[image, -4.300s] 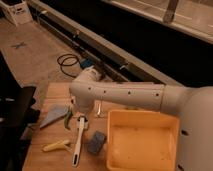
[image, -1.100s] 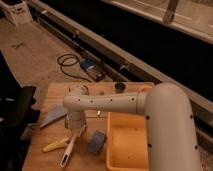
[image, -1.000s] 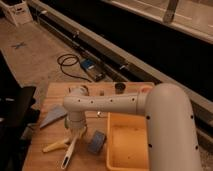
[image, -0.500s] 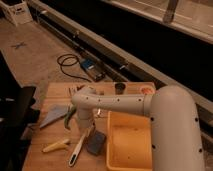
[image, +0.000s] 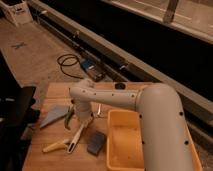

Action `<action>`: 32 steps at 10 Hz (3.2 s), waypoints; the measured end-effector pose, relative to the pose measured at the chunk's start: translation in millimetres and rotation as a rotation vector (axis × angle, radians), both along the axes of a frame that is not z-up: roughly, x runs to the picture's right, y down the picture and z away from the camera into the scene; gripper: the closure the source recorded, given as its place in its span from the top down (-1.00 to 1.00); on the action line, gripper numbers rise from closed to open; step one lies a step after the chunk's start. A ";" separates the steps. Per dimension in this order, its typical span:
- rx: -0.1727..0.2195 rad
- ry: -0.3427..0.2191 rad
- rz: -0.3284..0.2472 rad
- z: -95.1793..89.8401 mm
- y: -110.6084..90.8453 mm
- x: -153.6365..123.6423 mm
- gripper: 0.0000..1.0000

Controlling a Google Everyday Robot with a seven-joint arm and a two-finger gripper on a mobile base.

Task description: Wipe table surface with brush

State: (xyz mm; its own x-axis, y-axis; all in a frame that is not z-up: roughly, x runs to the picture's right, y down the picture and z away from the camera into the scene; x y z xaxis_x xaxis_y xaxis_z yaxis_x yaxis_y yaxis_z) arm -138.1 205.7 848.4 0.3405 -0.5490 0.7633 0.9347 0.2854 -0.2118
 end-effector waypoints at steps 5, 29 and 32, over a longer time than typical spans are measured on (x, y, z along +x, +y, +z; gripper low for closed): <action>-0.003 -0.014 -0.006 -4.5 3.5 -1.0 -1.00; -0.090 -0.019 0.030 -62.0 53.7 0.1 -1.00; -0.109 0.061 0.042 -61.3 60.3 37.7 -1.00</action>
State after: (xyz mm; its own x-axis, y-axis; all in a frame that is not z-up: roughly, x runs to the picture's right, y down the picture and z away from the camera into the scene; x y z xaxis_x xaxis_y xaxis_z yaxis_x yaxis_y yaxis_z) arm -100.5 265.9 787.1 0.4090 -0.4483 0.7948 0.9069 0.2965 -0.2994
